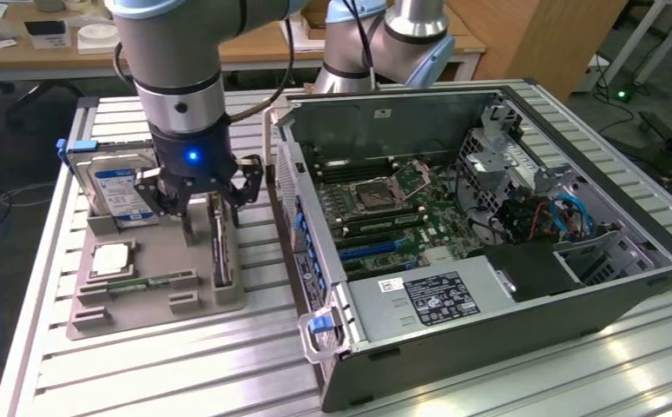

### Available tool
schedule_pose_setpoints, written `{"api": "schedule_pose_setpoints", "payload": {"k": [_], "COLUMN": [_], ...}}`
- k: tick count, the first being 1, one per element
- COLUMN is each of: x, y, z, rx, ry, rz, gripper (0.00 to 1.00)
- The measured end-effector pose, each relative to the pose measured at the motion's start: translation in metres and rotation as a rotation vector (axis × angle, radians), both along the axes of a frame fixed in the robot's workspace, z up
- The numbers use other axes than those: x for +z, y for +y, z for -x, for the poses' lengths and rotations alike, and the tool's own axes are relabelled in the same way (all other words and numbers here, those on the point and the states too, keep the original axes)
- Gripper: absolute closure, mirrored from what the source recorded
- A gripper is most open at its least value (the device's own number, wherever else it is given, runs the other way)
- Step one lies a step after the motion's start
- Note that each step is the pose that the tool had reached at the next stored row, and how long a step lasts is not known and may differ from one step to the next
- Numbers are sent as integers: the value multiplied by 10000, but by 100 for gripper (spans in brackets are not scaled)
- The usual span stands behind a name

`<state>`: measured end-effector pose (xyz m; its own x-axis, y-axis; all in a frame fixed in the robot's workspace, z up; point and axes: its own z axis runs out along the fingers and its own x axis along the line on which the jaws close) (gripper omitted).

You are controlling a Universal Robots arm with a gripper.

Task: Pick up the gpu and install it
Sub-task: 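Pick up the gpu and move the gpu toward the slot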

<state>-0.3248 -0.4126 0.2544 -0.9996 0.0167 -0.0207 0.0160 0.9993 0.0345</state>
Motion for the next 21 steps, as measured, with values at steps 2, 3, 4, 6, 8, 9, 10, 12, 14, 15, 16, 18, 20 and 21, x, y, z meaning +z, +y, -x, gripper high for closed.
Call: {"api": "schedule_pose_setpoints", "payload": {"k": [2, 3, 4, 6, 8, 9, 10, 12, 14, 15, 16, 18, 20, 21], "x": [-37, -55, -72, -109, -146, -163, -181, -219, -255, -272, -289, -315, -320, -320], "y": [0, 0, 1, 3, 4, 4, 5, 9, 13, 14, 16, 18, 18, 18], "z": [-5, -6, -7, -14, -20, -21, -21, -22, -21, -21, -21, -21, -21, -21], "rx": [0, -1, -6, -15, -28, -41, -66, -142, -302, -446, -576, -736, -747, -747], "ry": [-1, 0, 0, 0, -1, 0, 1, 0, 0, 0, 0, -1, 1, 1], "rz": [-1, 0, 0, 0, 0, 0, 1, 0, 0, 0, 0, -1, 1, 1], "gripper": [35, 35, 35, 35, 35, 35, 35, 35, 35, 35, 35, 35, 35, 35]}}
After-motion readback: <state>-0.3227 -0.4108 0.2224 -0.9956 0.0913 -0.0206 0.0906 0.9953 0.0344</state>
